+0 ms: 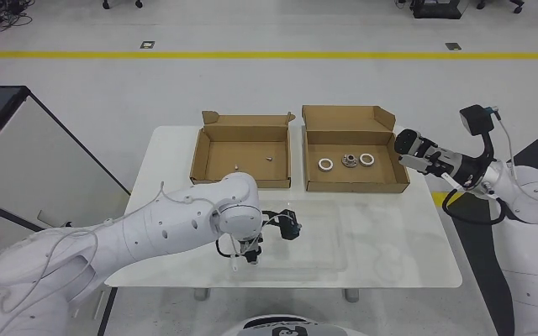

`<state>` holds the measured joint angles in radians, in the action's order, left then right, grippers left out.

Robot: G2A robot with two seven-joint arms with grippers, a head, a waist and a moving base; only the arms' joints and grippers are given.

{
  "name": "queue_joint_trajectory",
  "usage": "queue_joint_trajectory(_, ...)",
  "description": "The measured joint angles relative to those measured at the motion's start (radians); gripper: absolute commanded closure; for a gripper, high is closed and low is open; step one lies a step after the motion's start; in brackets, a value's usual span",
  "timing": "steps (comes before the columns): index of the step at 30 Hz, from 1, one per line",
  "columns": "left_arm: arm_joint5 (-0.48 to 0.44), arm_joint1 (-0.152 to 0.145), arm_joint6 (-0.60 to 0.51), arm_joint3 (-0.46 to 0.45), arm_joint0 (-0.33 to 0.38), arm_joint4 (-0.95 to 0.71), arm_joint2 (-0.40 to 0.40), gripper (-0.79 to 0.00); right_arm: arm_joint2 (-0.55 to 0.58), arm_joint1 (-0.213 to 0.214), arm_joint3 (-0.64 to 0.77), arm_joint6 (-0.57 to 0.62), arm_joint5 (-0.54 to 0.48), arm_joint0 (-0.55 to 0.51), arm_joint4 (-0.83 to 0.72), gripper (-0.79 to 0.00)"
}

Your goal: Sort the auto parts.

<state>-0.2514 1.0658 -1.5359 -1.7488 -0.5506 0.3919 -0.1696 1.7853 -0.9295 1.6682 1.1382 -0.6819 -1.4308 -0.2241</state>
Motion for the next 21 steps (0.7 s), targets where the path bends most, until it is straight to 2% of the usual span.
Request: queue_joint_trajectory(21,-0.033,0.063,0.000,0.120,-0.056,0.026,0.000,-0.336,0.000,0.000,0.000,0.000,0.000,0.000,0.000,-0.785)
